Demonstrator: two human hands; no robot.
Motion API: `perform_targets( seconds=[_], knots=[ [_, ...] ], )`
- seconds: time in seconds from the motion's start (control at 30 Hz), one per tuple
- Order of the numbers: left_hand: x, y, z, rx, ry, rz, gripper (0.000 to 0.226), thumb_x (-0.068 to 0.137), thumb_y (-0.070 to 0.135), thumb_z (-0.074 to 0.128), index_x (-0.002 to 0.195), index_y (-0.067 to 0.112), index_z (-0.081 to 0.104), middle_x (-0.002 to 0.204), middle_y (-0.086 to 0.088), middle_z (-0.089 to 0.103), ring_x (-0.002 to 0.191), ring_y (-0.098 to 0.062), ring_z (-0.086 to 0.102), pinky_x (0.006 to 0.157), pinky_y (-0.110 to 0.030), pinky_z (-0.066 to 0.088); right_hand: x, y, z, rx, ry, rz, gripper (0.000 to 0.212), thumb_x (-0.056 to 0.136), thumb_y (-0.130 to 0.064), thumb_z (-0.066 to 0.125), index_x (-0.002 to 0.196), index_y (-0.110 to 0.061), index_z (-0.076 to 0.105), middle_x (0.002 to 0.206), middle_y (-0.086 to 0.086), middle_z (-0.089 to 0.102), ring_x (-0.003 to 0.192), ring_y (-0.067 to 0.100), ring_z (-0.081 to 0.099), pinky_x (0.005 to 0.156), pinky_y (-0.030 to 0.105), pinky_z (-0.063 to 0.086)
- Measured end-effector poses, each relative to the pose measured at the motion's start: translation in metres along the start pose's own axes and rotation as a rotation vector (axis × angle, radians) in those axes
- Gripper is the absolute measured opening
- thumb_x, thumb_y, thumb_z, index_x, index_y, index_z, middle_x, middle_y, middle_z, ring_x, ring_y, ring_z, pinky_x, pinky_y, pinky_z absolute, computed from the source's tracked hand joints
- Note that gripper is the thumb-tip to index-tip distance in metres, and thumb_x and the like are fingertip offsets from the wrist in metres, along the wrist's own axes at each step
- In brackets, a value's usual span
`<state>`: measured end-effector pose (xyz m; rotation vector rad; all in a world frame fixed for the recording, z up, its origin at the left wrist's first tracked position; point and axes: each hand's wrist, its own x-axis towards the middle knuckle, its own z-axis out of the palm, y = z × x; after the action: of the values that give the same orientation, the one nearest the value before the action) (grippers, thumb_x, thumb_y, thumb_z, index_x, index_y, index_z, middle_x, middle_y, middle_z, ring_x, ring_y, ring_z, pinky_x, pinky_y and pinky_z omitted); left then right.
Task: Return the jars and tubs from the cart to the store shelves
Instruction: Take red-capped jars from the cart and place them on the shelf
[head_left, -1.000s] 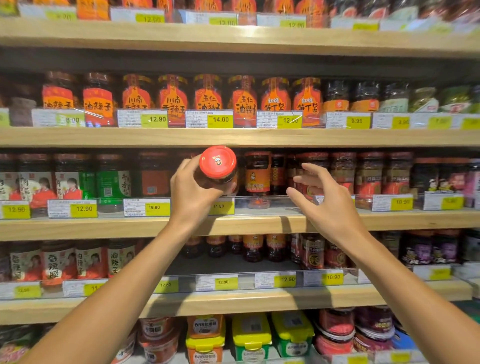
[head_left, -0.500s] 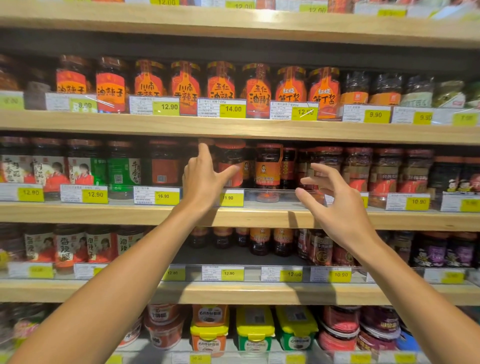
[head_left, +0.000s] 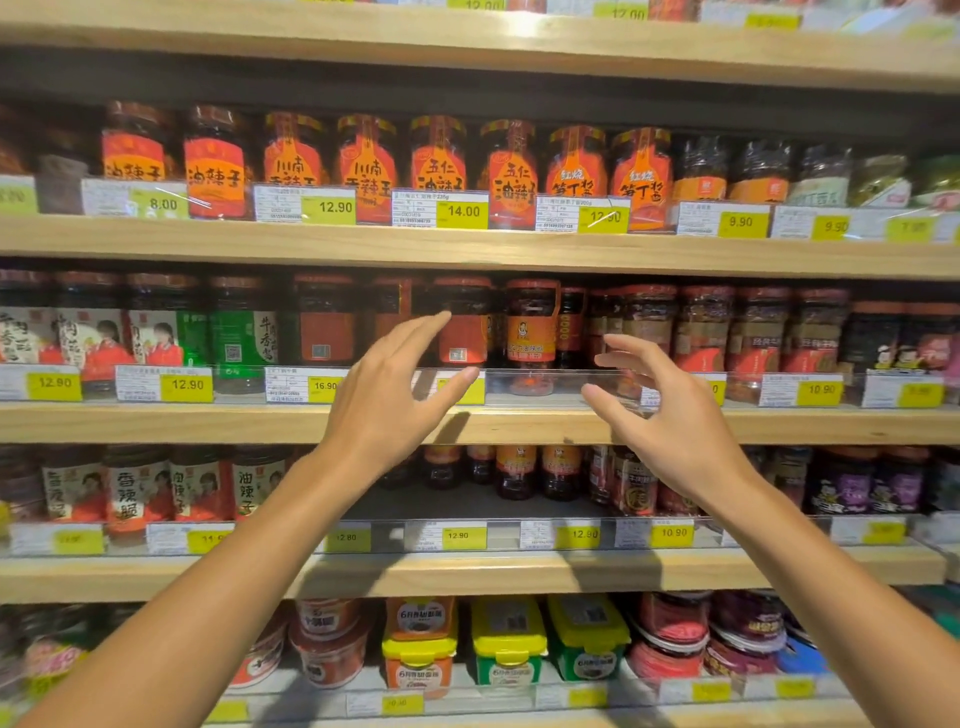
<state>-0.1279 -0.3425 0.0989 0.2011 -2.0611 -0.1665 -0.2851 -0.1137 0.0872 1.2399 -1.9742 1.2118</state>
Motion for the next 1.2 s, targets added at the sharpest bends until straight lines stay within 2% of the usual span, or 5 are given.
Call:
perform_targets(
  seconds=[0.13, 0.23, 0.57, 0.77, 1.2],
  knots=[
    [-0.021, -0.004, -0.014, 0.055, -0.079, 0.084, 0.064, 0.091, 0.066, 0.047, 0.145, 0.032, 0.046, 0.148, 0.014, 0.048, 0.137, -0.007, 0.042, 0.109, -0.032, 0.04, -0.007, -0.003, -0.001, -0.088, -0.035, -0.009, 0.059, 0.092, -0.051, 0.063, 0.146, -0.035, 0.044, 0.135, -0.02, 0.057, 0.128, 0.003, 0.05, 0.106, 0.026, 0.039],
    [-0.032, -0.007, -0.017, 0.115, -0.133, 0.16, 0.063, 0.092, 0.067, 0.042, 0.143, 0.031, 0.049, 0.148, 0.013, 0.047, 0.137, -0.009, 0.04, 0.111, -0.033, 0.036, -0.014, -0.004, -0.002, -0.146, -0.068, -0.024, 0.061, 0.092, -0.055, 0.06, 0.147, -0.033, 0.044, 0.138, -0.019, 0.056, 0.131, 0.004, 0.048, 0.109, 0.035, 0.042],
    [-0.063, 0.005, 0.003, 0.115, -0.318, 0.343, 0.07, 0.093, 0.07, 0.034, 0.144, 0.025, 0.05, 0.15, 0.002, 0.047, 0.14, -0.024, 0.039, 0.118, -0.047, 0.031, -0.064, -0.004, -0.012, -0.531, -0.146, -0.115, 0.065, 0.097, -0.066, 0.043, 0.149, -0.027, 0.043, 0.152, -0.009, 0.044, 0.145, 0.013, 0.033, 0.119, 0.038, 0.031],
    [-0.083, 0.026, 0.039, 0.066, -0.405, 0.447, 0.074, 0.093, 0.072, 0.032, 0.146, 0.024, 0.048, 0.155, -0.002, 0.04, 0.146, -0.032, 0.03, 0.12, -0.054, 0.023, -0.111, 0.003, -0.033, -0.67, -0.305, 0.027, 0.074, 0.095, -0.075, 0.032, 0.157, -0.036, 0.027, 0.164, -0.014, 0.023, 0.154, 0.009, 0.007, 0.126, 0.035, 0.011],
    [-0.123, 0.17, 0.122, -0.124, -0.693, 0.563, 0.086, 0.083, 0.087, 0.01, 0.154, 0.04, 0.025, 0.167, 0.007, 0.012, 0.154, -0.027, 0.006, 0.122, -0.058, 0.006, -0.236, 0.048, -0.161, -0.743, -0.438, 0.377, 0.083, 0.084, -0.09, 0.017, 0.156, -0.05, 0.006, 0.167, -0.017, 0.003, 0.155, 0.017, -0.005, 0.123, 0.054, 0.01]
  ],
)
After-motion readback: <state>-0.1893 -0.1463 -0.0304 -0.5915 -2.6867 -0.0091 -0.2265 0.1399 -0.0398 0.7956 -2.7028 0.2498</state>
